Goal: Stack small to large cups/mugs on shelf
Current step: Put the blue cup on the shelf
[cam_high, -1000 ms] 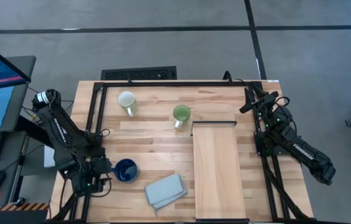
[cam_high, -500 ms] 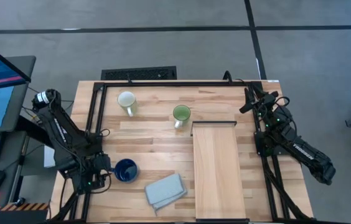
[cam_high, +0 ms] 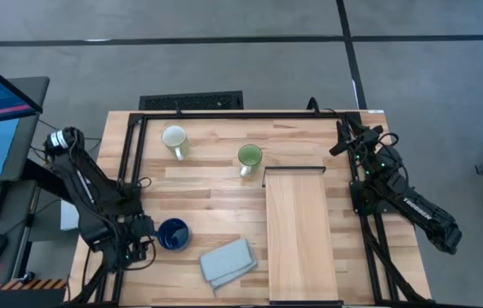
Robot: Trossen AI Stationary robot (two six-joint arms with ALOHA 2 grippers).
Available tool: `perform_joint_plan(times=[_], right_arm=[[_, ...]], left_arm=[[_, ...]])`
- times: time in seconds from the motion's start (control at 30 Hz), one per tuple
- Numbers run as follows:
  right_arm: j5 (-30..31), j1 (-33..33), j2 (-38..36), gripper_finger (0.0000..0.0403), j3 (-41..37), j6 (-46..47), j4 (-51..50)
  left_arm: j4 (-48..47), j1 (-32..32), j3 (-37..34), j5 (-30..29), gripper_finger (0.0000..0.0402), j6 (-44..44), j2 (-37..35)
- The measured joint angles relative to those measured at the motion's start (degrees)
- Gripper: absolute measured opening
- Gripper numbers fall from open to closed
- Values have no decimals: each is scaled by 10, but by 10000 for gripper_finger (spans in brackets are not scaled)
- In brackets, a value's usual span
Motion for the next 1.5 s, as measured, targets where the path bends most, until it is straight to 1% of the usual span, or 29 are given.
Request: perform_joint_plan(times=[0.13, 0.27, 0.43, 0.6, 0.97, 1.17, 1.3, 1.37, 1.5], right_arm=[[0, 0, 0, 235, 0, 0, 0], [0, 0, 0, 235, 0, 0, 0], [0, 0, 0, 235, 0, 0, 0], [0, 0, 0, 235, 0, 0, 0], [0, 0, 0, 235, 0, 2, 0], [0, 0, 0, 235, 0, 15, 0], [0, 0, 0, 235, 0, 15, 0], [0, 0, 0, 235, 0, 15, 0], [0, 0, 0, 235, 0, 15, 0]], left_arm=[[8, -1, 0, 7, 277, -11, 7], [10, -1, 0, -8, 277, -1, 7], [-1, -2, 0, -8, 277, -8, 6], [-1, -2, 0, -36, 277, 16, 6], [2, -6, 0, -34, 277, 8, 1], [10, -6, 0, -3, 277, -33, 1], [10, -6, -1, -6, 277, -33, 1], [20, -6, -14, -6, 274, -37, 1], [73, -6, -46, -3, 262, -57, 1]])
